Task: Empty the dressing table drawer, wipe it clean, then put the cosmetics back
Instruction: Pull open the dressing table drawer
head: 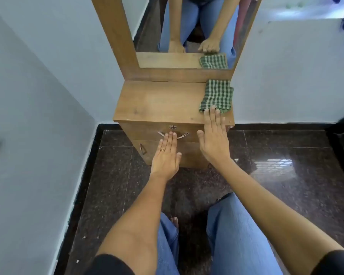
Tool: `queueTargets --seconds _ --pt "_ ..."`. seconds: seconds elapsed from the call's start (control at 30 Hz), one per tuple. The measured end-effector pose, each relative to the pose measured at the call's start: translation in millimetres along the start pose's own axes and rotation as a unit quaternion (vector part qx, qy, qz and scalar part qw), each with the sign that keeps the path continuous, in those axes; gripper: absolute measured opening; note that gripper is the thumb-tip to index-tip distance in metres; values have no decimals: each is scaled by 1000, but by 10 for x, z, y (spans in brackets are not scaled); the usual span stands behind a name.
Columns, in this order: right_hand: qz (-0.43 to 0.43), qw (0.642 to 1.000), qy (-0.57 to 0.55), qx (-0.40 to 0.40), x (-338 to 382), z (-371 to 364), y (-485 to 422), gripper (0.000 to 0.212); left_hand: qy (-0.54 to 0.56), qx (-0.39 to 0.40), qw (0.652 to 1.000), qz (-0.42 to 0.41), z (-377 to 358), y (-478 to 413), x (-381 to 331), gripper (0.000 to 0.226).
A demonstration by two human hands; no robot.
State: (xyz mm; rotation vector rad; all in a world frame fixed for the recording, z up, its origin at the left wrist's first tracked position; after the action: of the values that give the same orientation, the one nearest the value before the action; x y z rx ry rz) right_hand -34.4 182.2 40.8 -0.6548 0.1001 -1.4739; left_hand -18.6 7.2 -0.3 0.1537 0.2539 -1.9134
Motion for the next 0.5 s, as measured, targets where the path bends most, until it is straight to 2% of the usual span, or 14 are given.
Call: queueTargets --seconds 0.17,0.3,0.5 --pt "0 996 69 61 -10 22 7 62 -18 127 992 4 3 -62 135 64" --pt "11 990 102 92 -41 21 -28 63 -34 140 989 -12 15 -78 177 64" --pt "15 991 86 100 -52 36 -20 64 -18 147 989 6 44 -125 116 64"
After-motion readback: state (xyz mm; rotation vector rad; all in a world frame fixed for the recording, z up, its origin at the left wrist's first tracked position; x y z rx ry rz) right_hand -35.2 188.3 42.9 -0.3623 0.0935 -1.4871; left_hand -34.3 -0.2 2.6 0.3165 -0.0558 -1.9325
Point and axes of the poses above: each hand's wrist, its own y-axis away from the middle knuckle, its own z-axis out of the back of the hand, x = y × z, the point moved 2 cm from there along -y, towards the middle knuckle, and after that the axes turned 7 degrees about -x, right-handed, at the moved point
